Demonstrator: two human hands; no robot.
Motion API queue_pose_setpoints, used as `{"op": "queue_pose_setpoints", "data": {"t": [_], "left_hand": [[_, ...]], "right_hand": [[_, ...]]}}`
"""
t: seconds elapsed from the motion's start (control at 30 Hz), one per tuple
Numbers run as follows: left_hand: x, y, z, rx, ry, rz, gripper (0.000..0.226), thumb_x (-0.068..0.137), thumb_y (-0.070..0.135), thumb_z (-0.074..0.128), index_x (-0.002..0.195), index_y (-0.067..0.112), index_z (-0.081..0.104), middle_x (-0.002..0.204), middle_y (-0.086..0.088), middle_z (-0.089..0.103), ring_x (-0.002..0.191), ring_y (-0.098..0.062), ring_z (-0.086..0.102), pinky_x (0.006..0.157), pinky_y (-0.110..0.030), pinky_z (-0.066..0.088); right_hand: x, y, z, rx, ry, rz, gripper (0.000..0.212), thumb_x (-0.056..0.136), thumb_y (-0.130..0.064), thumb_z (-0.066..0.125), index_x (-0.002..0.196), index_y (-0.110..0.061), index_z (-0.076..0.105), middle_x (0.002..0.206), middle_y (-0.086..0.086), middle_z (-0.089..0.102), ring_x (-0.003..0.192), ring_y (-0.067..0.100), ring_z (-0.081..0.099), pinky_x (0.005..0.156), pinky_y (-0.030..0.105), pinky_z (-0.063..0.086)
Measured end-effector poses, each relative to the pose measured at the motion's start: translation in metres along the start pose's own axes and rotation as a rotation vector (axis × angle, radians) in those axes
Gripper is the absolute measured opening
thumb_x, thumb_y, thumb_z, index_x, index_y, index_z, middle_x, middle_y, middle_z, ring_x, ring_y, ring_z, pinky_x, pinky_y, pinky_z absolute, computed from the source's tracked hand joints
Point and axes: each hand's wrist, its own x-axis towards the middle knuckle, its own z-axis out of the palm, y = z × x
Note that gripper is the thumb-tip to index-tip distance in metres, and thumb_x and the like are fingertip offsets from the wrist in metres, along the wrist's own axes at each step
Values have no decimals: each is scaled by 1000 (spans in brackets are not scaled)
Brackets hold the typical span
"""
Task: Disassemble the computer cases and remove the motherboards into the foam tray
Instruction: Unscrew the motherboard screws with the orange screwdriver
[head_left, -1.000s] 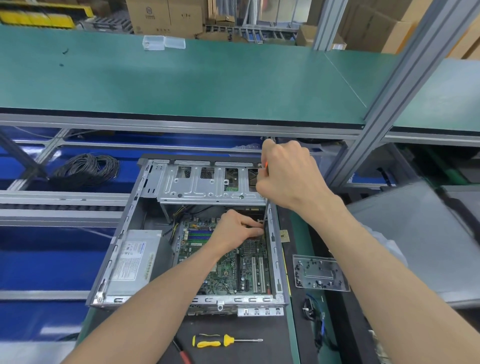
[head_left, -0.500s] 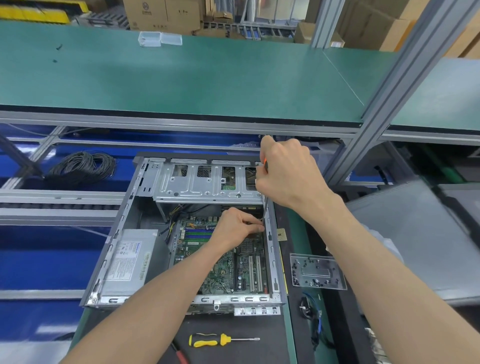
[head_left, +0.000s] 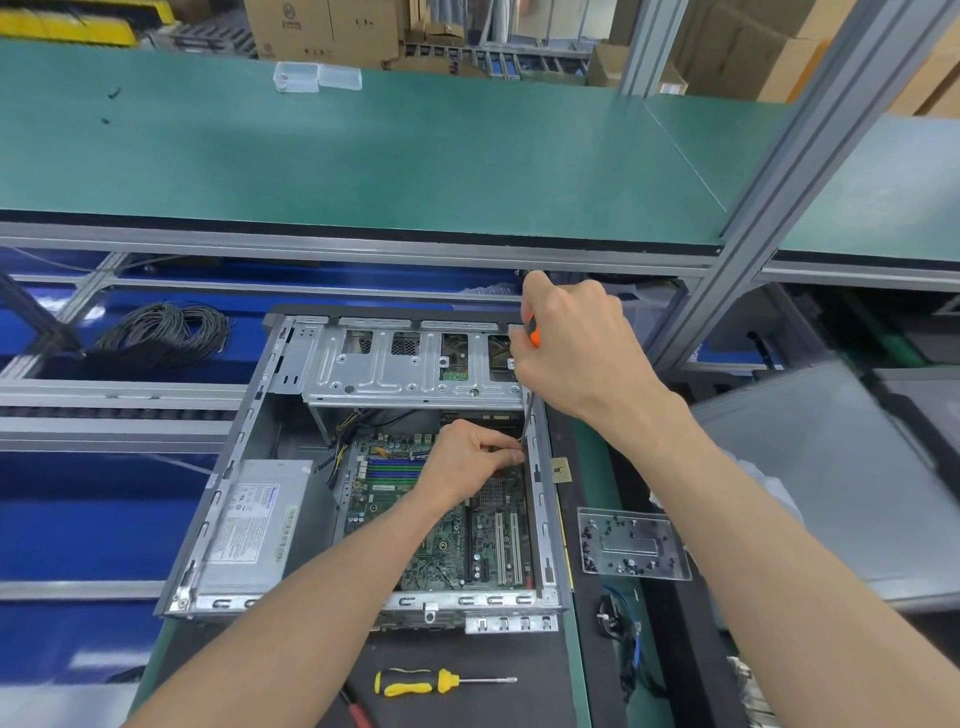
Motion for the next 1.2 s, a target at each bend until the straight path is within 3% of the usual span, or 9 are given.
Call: {"op": "queue_pose_setpoints", "data": {"t": [0.1, 0.33, 0.5, 0.63, 0.83, 0.93, 1.03, 1.1, 1.2], "left_hand": [[0, -1, 1, 4, 8, 8, 13, 81, 25, 82, 94, 24, 82, 80, 22, 74, 75, 11, 66, 73, -5, 47], [-1, -1, 2, 3, 11, 13, 14, 82, 24, 82, 96, 24, 81, 85, 24, 73, 83, 12, 67, 73, 0, 43], [-1, 0, 1, 22, 19, 40, 13, 82, 24, 81, 95, 25, 82, 88, 19, 76, 80, 7, 68, 79, -14, 51], [-2, 1, 2, 26, 35, 30, 13, 82, 26, 81, 95, 24, 82, 85, 11, 78, 78, -8, 70, 83, -29, 55], [-1, 1, 1, 30, 21, 30, 15, 83, 26, 81, 98, 24, 81, 92, 13, 77, 87, -3, 71, 89, -25, 54], [-1, 0, 2, 20, 18, 29, 16, 83, 24, 81, 99, 23, 81, 96, 14, 77, 88, 6, 69, 90, -20, 51], [-1, 0, 3, 25, 24, 31, 17, 83, 24, 80, 100, 22, 80, 98, 11, 77, 90, 5, 69, 92, -21, 52], [-2, 1, 3, 35, 22, 36, 17, 84, 25, 79, 101, 22, 81, 95, 9, 78, 83, 2, 69, 88, -22, 54], [-3, 1, 4, 82, 12, 52, 14, 86, 26, 77, 99, 23, 81, 71, 11, 73, 56, -1, 52, 65, -25, 48]], "right_hand": [[-1, 0, 0, -6, 7, -3, 13, 91, -18, 57, 94, -12, 45, 72, 6, 56, 68, 32, 53, 63, 43, 53], [-3, 1, 1, -12, 19, -5, 15, 94, -21, 56, 94, -13, 43, 73, 5, 55, 69, 31, 54, 64, 42, 52], [-3, 0, 0, -3, 12, -6, 12, 93, -19, 54, 95, -12, 44, 74, 6, 56, 70, 32, 54, 65, 43, 52], [-3, -2, 0, -4, 6, -11, 12, 92, -18, 53, 94, -12, 44, 75, 7, 56, 71, 34, 54, 63, 43, 51], [-1, -1, 2, -20, 5, -10, 15, 94, -21, 54, 93, -13, 40, 78, 8, 55, 74, 36, 52, 59, 37, 42], [-1, 0, 3, -70, 5, 7, 21, 95, -23, 55, 92, -13, 37, 71, 5, 44, 73, 35, 46, 59, 35, 34], [-2, 0, 1, -101, -11, 27, 29, 97, -31, 57, 92, -13, 35, 65, 0, 25, 72, 33, 41, 60, 36, 33], [-2, -1, -2, -139, -22, 41, 34, 96, -41, 59, 92, -13, 40, 67, 0, 24, 73, 35, 45, 61, 37, 34], [-2, -3, -5, -211, -13, 44, 38, 95, -47, 60, 88, -11, 51, 71, 1, 24, 76, 36, 50, 62, 37, 33]]}}
